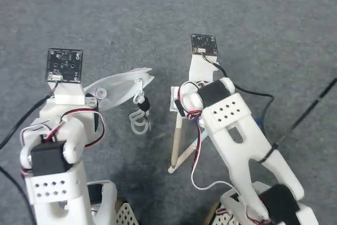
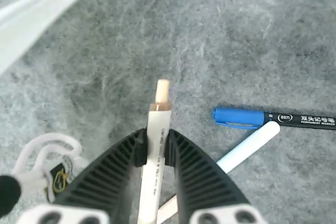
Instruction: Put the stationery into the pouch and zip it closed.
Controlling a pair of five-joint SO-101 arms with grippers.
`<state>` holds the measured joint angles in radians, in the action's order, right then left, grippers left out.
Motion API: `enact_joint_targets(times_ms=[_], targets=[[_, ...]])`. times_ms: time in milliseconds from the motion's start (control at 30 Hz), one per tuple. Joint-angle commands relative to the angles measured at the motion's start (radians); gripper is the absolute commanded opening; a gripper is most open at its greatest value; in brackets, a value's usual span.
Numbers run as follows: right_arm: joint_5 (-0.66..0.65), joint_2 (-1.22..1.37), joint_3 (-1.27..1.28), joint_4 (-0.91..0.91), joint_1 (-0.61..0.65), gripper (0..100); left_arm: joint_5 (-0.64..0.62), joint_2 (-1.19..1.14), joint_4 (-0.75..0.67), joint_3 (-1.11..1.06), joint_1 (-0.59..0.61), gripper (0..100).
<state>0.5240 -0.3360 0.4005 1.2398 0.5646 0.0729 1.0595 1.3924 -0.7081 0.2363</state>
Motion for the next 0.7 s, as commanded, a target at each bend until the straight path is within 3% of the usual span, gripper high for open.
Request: enact_joint_targets(times_ms=[0, 667], targets=[[0.006, -0.096, -0.017, 0.004, -0.007, 0.6, 0.008, -0.006, -0.038, 0.012, 0.006, 1], [0.006, -0.472, 0.140, 0.002, -0.005, 0.6, 0.008, -0.006, -0.038, 0.010, 0.005, 1]])
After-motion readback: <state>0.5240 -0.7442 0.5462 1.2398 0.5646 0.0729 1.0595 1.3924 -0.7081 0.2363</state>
